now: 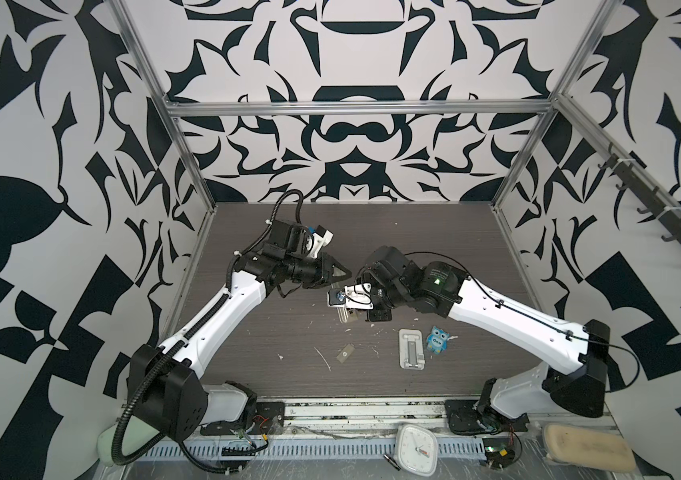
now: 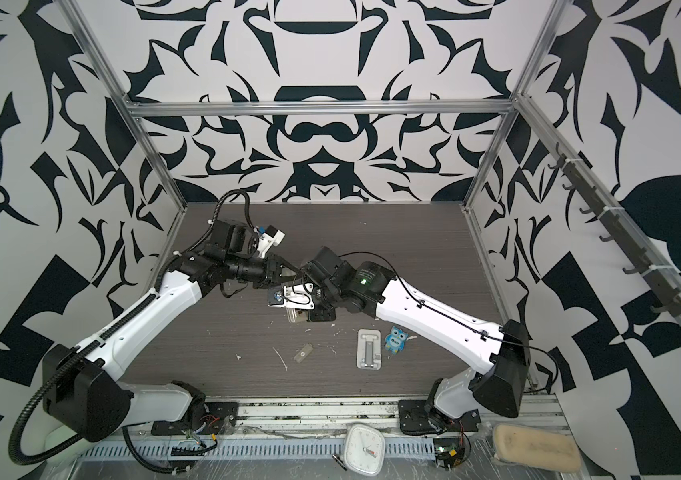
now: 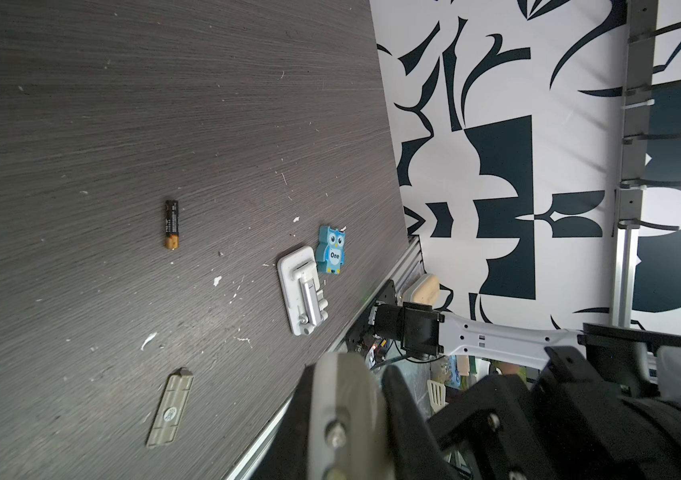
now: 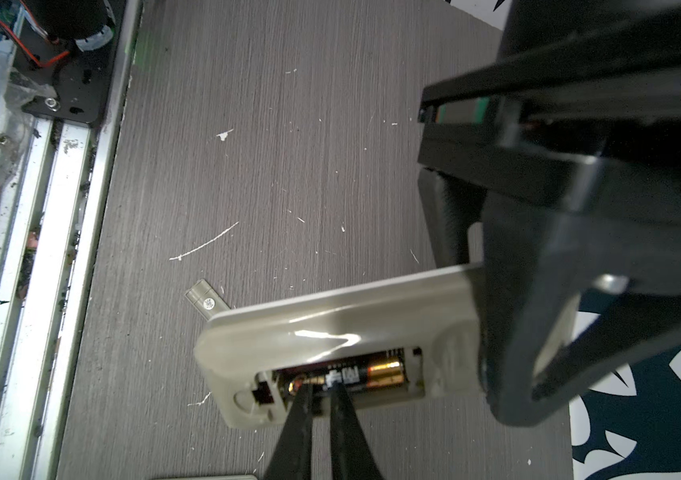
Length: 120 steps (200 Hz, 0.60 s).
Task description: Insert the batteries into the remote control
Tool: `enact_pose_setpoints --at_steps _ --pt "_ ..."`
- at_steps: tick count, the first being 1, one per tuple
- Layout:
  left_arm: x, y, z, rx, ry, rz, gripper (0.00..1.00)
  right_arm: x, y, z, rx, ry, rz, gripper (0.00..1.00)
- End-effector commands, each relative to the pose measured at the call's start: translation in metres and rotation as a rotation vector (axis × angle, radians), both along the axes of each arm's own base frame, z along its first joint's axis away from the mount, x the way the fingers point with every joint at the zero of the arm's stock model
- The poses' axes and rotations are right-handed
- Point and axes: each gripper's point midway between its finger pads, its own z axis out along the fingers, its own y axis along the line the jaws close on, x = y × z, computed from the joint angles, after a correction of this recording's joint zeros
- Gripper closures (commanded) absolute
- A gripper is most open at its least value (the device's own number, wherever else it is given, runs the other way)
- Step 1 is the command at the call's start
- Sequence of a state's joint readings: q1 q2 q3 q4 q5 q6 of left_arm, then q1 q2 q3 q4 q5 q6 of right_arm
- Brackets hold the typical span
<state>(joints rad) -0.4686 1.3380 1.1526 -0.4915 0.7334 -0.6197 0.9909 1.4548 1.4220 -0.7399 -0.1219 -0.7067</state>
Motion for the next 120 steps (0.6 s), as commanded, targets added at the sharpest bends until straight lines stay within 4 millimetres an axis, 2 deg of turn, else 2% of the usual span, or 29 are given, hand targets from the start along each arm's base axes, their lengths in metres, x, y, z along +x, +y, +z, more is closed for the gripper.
enact_pose_setpoints --at_steps 1,35,57,78,100,114,120 --pt "-0.006 -0.008 0.023 -0.089 -0.038 -0.048 1.00 -0.006 -0.003 -0.015 -0.049 0.049 -0.012 0.87" --pt "-0.006 -0.004 0.019 -0.082 -0.040 -0.039 1.00 -0.007 -0.003 0.001 -0.003 0.057 -0.038 0.84" --pt "-0.006 -0.001 0.013 -0.082 -0.034 -0.029 1.00 -0.007 -0.007 0.014 0.030 0.080 -0.092 0.62" --pt "-0.006 0.001 0.011 -0.086 -0.034 -0.019 1.00 -0.006 -0.015 0.026 0.068 0.096 -0.163 0.48" --pt "-0.003 0.004 0.007 -0.080 -0.036 -0.004 1.00 -0.001 -0.024 0.039 0.125 0.140 -0.267 0.44" --pt "0.000 0.006 0.003 -0.073 -0.036 0.014 1.00 0.012 -0.032 0.046 0.168 0.194 -0.383 0.44" --pt "-0.003 0.009 0.013 -0.084 -0.070 0.023 1.00 0.018 -0.035 0.050 0.194 0.231 -0.439 0.43"
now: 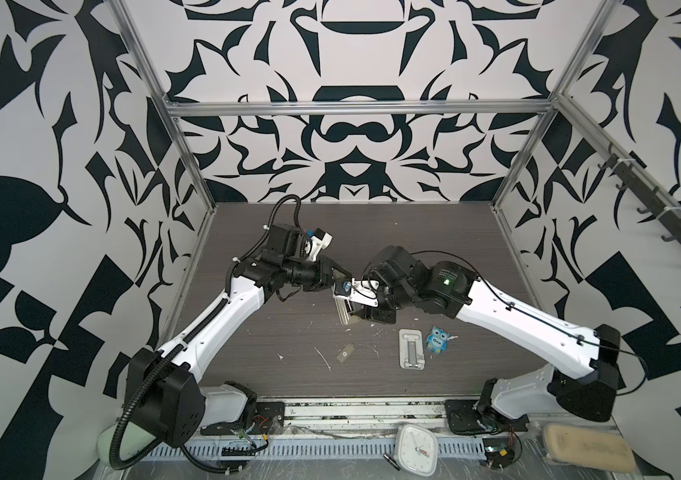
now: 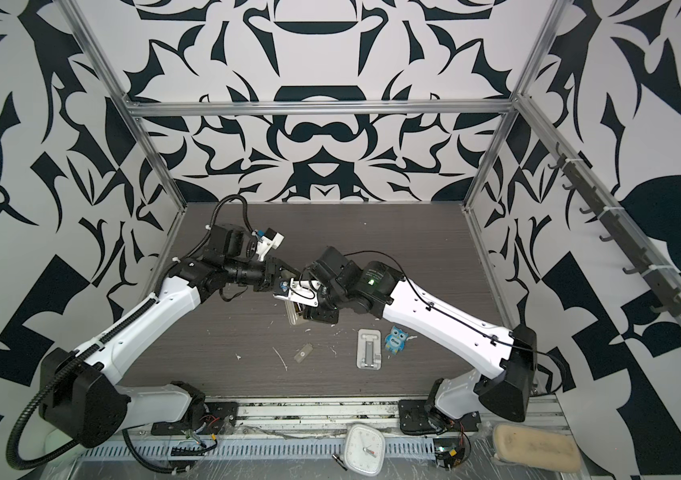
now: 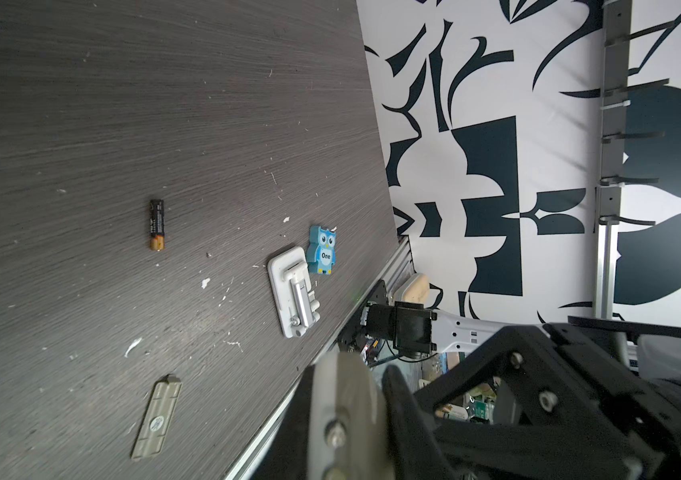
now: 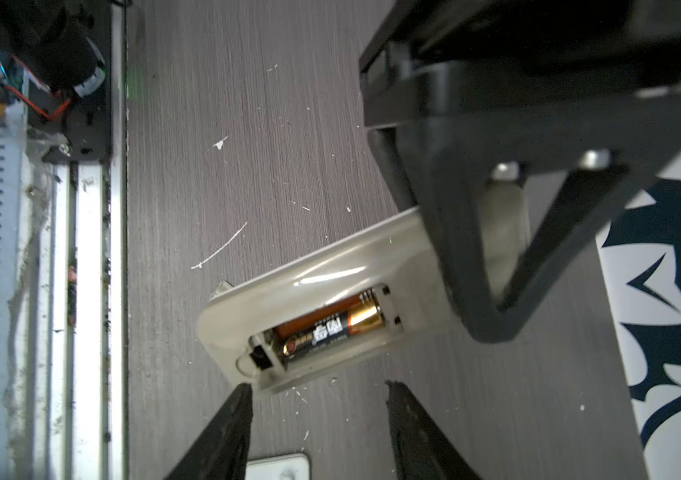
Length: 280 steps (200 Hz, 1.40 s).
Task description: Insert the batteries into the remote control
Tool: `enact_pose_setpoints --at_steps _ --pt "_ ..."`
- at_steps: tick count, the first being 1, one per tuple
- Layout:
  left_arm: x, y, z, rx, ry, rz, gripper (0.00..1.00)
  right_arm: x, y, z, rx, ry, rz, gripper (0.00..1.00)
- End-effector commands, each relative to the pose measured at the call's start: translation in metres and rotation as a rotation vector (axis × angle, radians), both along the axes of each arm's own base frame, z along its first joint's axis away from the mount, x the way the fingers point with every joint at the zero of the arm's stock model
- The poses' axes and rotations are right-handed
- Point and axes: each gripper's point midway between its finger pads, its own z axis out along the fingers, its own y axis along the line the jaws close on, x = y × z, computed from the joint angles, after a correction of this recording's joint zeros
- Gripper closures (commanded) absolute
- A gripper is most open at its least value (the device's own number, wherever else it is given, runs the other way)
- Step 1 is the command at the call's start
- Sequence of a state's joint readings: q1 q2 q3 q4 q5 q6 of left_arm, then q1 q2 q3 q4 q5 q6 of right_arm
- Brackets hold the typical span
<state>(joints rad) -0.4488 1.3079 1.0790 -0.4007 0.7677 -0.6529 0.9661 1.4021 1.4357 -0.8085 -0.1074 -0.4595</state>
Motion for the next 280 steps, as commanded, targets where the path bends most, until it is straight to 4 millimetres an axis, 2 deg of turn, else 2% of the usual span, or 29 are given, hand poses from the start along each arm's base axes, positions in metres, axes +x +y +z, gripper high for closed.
enact_pose_setpoints --at_steps 1,26,42,86,128,203,249,280 --pt "-0.002 0.005 0.017 -0.038 -0.068 0.018 1.00 0.019 -0.014 0.038 0.137 0.090 -0.232 0.43" --pt "0.011 0.011 0.014 -0.020 -0.101 0.104 1.00 0.042 -0.023 0.058 0.303 0.276 -0.404 0.38" --pt "0.022 0.016 0.013 -0.010 -0.124 0.172 1.00 0.048 -0.019 0.059 0.336 0.358 -0.443 0.35" --pt "0.044 0.026 0.014 -0.004 -0.154 0.318 1.00 0.056 -0.003 0.037 0.298 0.444 -0.462 0.28" --pt "0.046 0.026 0.015 -0.030 -0.154 0.338 1.00 0.058 0.002 0.015 0.227 0.455 -0.446 0.27" --pt "0.043 0.020 0.016 -0.054 -0.142 0.305 1.00 0.063 0.015 0.004 0.223 0.487 -0.419 0.33" --pt "0.043 0.016 0.016 -0.062 -0.138 0.290 1.00 0.069 0.020 0.003 0.227 0.480 -0.423 0.45" --pt "0.041 0.013 0.016 -0.063 -0.135 0.283 1.00 0.074 0.022 0.001 0.219 0.475 -0.429 0.48"
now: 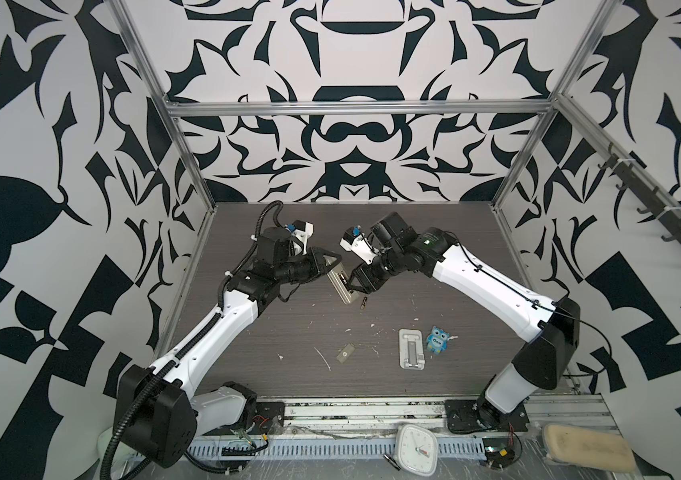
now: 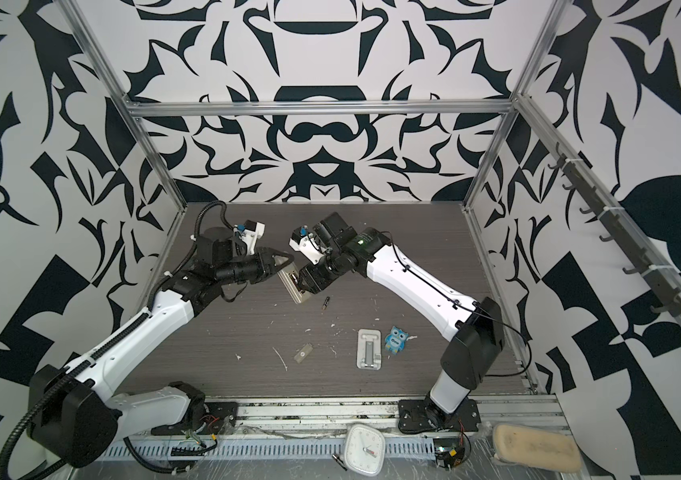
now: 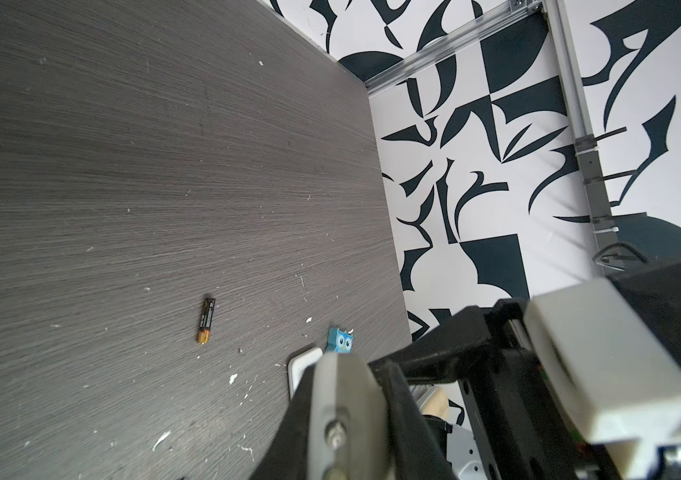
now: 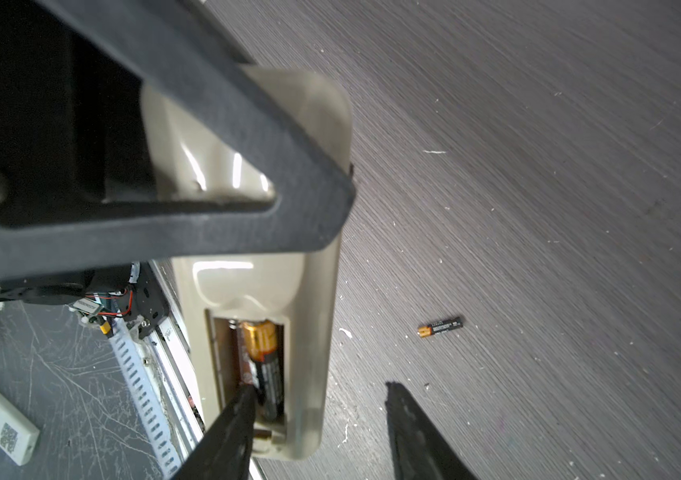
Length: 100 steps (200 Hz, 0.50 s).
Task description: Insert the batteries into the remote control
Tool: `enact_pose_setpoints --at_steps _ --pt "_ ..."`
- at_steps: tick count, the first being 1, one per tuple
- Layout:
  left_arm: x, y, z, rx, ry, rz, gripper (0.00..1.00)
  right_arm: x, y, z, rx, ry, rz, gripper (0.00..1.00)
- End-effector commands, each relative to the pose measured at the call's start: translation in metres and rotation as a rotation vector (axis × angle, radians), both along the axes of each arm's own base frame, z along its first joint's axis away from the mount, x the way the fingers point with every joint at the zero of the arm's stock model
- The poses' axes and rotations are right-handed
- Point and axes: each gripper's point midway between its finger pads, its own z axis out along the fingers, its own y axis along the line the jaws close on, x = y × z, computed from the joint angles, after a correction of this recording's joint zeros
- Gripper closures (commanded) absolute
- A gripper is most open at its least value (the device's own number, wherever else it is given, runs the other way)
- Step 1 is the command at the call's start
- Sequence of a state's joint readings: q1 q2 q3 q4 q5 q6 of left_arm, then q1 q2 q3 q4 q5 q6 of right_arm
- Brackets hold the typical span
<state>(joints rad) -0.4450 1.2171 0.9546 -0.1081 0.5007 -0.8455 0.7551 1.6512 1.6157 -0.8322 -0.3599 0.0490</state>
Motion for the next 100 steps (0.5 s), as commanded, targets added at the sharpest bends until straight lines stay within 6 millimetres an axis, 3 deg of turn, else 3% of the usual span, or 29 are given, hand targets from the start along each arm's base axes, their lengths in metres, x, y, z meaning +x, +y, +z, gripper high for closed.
enact_pose_setpoints --at_steps 1,41,100 --pt "-0.002 -0.006 0.005 -0.026 -0.011 -0.025 1.00 0.007 0.008 0.021 0.044 -0.053 0.006 0.49" --pt "-0.001 -0.011 0.009 -0.041 -0.018 -0.030 1.00 0.012 0.006 0.013 0.004 -0.054 -0.008 0.57" --pt "-0.003 -0.018 0.009 -0.046 -0.028 -0.044 1.00 0.015 0.006 0.006 -0.015 -0.051 -0.012 0.78"
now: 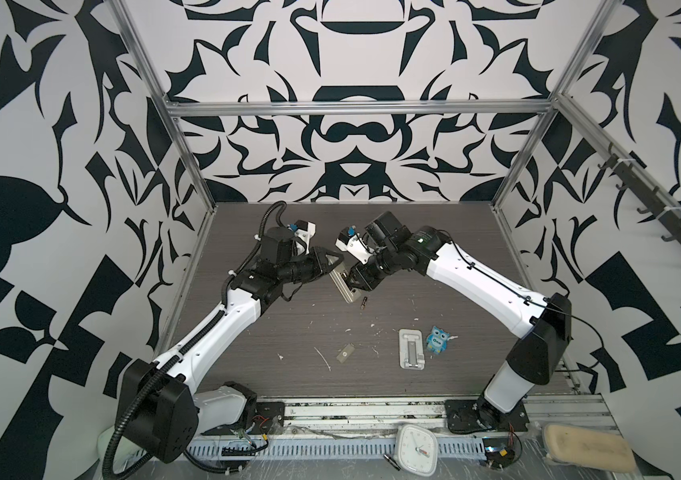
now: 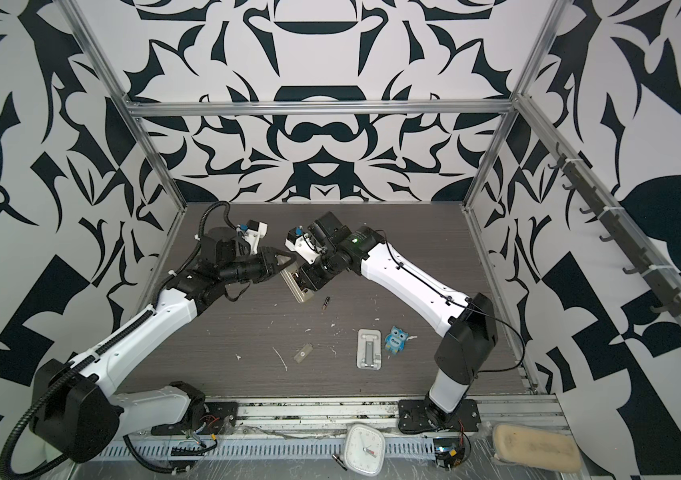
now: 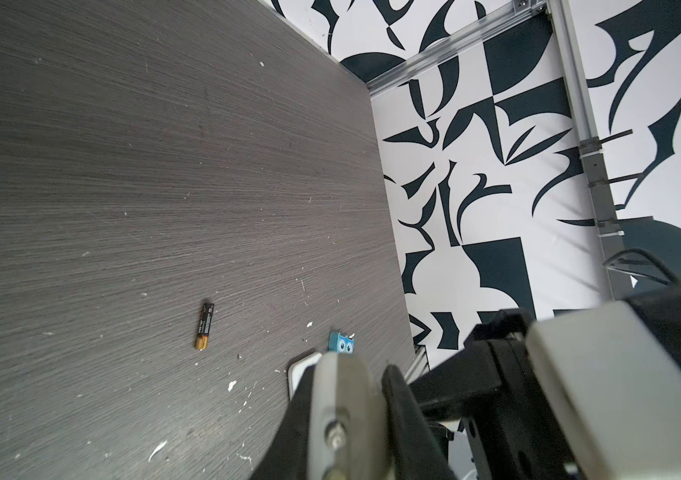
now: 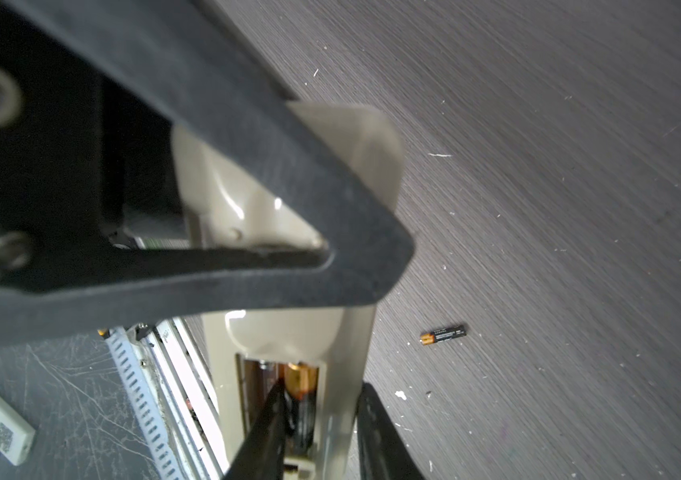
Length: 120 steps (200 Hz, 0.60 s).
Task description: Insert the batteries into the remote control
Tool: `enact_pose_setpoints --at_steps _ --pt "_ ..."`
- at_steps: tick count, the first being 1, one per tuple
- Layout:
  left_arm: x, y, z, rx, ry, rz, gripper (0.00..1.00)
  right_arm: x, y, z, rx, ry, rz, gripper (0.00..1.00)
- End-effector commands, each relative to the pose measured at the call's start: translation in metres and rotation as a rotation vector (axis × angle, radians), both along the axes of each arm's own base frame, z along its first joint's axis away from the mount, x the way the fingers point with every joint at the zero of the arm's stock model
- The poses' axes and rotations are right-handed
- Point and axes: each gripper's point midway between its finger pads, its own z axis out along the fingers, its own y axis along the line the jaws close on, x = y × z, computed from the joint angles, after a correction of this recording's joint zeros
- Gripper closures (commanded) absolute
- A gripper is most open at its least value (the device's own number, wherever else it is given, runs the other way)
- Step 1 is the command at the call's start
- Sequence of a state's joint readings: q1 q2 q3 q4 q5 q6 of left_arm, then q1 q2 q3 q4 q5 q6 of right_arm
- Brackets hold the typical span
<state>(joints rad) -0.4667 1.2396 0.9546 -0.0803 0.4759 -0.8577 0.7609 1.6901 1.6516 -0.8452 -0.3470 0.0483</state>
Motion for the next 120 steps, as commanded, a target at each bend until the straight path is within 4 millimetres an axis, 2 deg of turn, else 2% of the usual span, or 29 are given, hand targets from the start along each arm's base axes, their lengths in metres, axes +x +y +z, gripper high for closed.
enact_pose_setpoints --at_steps 1,28,65,120 --pt "-0.006 -0.011 0.013 -0.048 -0.029 -0.049 1.00 0.010 0.001 0.011 0.003 -0.054 -0.011 0.79" --pt "-0.004 -0.014 0.016 -0.056 -0.038 -0.052 1.00 0.009 0.001 0.007 -0.007 -0.044 -0.008 0.85" --pt "-0.003 -0.014 0.017 -0.057 -0.041 -0.049 1.00 0.010 -0.002 0.006 -0.028 -0.055 -0.001 0.82" --pt "-0.002 -0.007 -0.005 0.000 0.002 -0.033 1.00 0.005 -0.006 0.027 0.005 -0.105 0.020 0.56"
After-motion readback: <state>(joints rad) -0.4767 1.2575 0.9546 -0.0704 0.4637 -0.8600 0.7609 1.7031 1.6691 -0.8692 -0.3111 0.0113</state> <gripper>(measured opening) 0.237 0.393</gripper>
